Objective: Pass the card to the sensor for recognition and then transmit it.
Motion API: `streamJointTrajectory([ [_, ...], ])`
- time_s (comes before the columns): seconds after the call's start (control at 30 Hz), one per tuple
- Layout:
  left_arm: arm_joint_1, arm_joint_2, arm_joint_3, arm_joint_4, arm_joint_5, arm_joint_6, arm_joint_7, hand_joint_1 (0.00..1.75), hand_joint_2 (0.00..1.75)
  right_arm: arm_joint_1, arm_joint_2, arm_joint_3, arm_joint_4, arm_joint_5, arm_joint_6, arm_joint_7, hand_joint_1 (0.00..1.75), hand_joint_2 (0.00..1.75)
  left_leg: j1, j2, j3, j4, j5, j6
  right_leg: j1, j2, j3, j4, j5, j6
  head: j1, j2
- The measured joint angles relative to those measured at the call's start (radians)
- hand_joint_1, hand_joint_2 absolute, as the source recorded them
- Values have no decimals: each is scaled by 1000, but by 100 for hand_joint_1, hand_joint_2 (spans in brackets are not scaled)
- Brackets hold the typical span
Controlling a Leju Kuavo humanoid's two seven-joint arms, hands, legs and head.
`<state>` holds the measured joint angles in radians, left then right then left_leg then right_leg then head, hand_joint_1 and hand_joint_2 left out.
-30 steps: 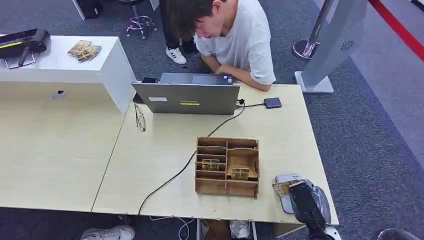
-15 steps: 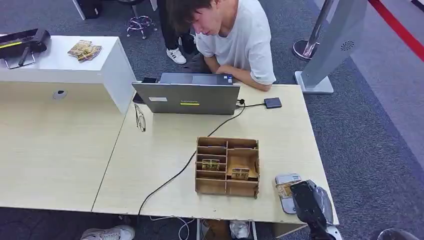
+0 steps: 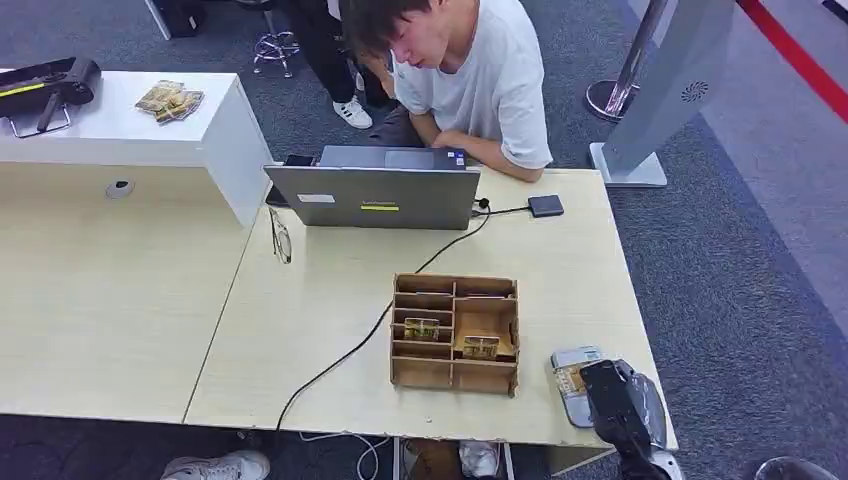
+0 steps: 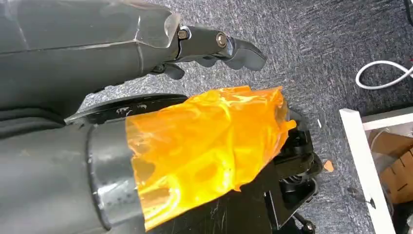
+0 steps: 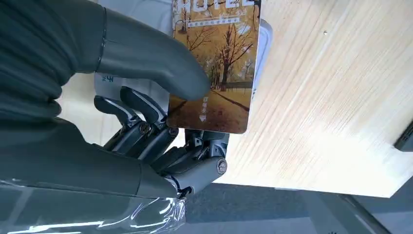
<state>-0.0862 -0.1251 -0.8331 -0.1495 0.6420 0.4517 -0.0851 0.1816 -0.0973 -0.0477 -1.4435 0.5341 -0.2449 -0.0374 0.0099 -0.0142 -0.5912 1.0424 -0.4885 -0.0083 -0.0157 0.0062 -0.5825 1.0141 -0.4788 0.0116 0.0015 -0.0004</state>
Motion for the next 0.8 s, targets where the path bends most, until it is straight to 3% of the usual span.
streamJointTrajectory([
  [0.8, -3, -2, -3, 0, 1, -5, 23, 0, 0, -27, 30, -33, 64, 150, -36, 42, 175, 175, 0, 0, 1, 0, 0, 0, 0, 0, 1, 0, 0, 0, 0, 0],
])
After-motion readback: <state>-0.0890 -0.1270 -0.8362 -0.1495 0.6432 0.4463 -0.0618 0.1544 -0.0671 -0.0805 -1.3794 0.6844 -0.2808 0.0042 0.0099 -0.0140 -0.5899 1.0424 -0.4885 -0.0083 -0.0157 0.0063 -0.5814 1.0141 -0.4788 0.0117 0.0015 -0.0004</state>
